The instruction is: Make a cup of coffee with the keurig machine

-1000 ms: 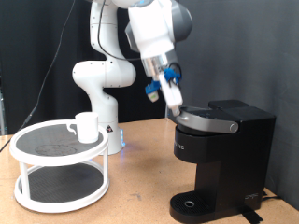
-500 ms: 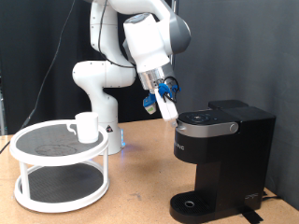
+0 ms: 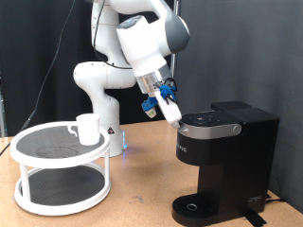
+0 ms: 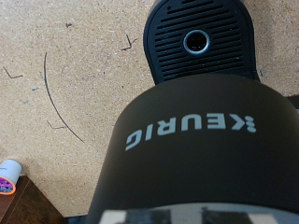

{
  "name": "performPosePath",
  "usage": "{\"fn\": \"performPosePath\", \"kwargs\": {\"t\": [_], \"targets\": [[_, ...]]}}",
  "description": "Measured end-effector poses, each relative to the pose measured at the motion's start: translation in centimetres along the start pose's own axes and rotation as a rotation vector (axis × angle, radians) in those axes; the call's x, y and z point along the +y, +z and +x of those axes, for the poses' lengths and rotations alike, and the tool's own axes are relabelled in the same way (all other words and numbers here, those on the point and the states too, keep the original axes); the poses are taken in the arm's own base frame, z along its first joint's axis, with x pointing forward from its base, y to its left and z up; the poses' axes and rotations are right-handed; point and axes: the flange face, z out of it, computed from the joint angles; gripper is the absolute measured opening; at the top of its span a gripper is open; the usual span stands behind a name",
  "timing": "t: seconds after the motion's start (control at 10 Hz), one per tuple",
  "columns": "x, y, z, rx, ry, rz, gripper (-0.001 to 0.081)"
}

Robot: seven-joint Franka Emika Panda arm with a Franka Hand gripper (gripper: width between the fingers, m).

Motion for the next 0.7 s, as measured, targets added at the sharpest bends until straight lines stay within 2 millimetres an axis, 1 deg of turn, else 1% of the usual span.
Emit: {"fn": "performPosePath", "kwargs": {"t": [0.1,0.3,0.4,0.7], "targets": [[-0.1,0.0,0.3,-0.035,-0.003,-0.019,0.0000],[-0.2,-0.3,1.1,-0.179,-0.015,-0.066,0.0000],[-0.1,-0.7,1.5,-0.230,-0.019,-0.079,0.0000],[1.1,-2.0,2.2,-0.248,-0.037,-0.110,0.0000]]}}
